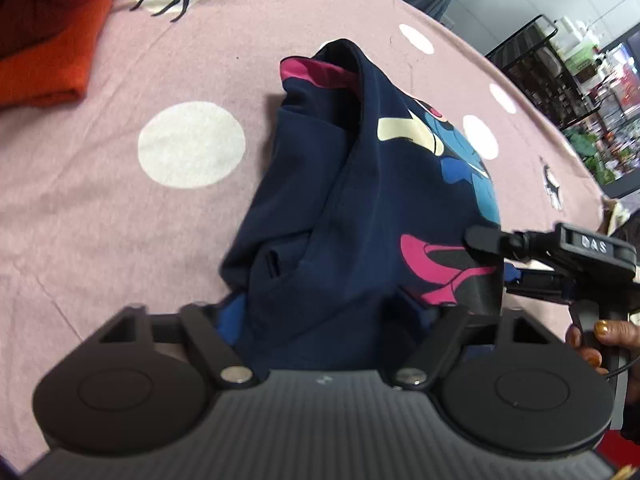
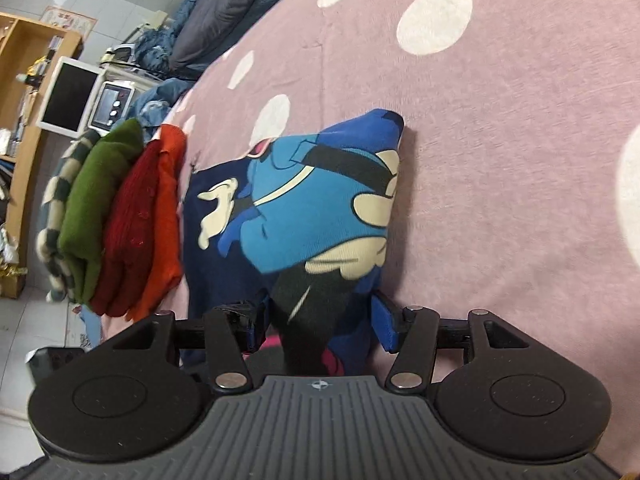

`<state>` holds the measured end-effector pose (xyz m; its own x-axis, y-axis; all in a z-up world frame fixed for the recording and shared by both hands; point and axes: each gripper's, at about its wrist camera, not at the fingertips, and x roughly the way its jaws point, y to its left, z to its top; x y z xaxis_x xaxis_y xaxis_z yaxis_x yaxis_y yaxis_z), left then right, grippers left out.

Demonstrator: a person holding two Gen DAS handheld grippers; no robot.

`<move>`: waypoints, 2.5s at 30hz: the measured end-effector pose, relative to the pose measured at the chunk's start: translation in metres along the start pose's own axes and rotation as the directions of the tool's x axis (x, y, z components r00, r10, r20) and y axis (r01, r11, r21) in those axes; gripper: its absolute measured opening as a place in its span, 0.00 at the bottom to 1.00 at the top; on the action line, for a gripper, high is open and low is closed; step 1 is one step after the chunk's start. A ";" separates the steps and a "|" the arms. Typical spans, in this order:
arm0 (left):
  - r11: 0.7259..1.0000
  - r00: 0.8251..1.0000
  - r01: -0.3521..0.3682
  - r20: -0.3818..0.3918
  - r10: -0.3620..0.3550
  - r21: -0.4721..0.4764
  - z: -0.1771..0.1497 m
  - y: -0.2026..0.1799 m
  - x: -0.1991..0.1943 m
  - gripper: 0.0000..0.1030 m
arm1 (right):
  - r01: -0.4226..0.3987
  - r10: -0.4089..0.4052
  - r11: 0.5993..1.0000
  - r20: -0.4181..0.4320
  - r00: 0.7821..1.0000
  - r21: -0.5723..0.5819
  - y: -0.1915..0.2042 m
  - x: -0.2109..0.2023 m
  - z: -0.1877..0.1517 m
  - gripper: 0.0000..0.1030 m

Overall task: Fold small clothes
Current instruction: 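Grasp the folded navy shirt with both grippers and lift it off the bed, then carry the folded shirt with both grippers over the cream dotted garment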

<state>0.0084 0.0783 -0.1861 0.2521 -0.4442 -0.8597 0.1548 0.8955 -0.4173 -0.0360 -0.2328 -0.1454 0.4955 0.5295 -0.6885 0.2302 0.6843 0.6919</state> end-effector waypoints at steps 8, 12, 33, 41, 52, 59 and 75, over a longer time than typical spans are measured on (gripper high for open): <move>0.998 0.999 -0.027 -0.045 0.030 0.054 0.008 -0.013 0.006 0.29 | 0.063 -0.062 0.998 0.023 0.998 -0.016 0.005 0.006 -0.001 0.59; 0.995 0.997 -0.043 -0.054 0.048 0.087 0.013 -0.023 0.008 0.23 | 0.080 -0.080 0.997 0.040 0.996 -0.010 0.008 0.000 -0.004 0.36; 0.860 0.939 0.319 -0.014 -0.342 0.397 0.079 -0.293 -0.003 0.20 | 0.317 -0.197 0.939 0.551 0.811 -0.131 0.011 -0.253 0.047 0.29; 0.750 0.894 0.438 -0.149 -0.424 0.496 0.029 -0.518 0.061 0.21 | 0.436 -0.368 0.898 0.655 0.660 0.065 -0.106 -0.414 0.070 0.29; 0.799 0.968 0.251 -0.146 -0.204 0.547 -0.032 -0.536 0.104 0.55 | 0.484 -0.525 0.844 0.547 0.653 0.233 -0.232 -0.407 0.057 0.97; 0.755 0.997 -0.008 0.063 -0.044 0.655 -0.011 -0.531 0.062 0.55 | 0.567 -0.436 0.821 0.712 0.550 0.065 -0.190 -0.445 0.035 0.74; 0.577 0.993 0.109 -0.064 -0.097 0.810 -0.069 -0.597 0.086 0.63 | 0.636 -0.515 0.761 0.478 0.712 -0.127 -0.187 -0.372 -0.007 0.58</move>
<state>-0.1281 -0.4922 -0.0313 0.1742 -0.5263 -0.8323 0.8900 0.4458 -0.0956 -0.2694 -0.5542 -0.0208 0.6343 -0.2151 -0.7425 0.3840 0.9213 0.0612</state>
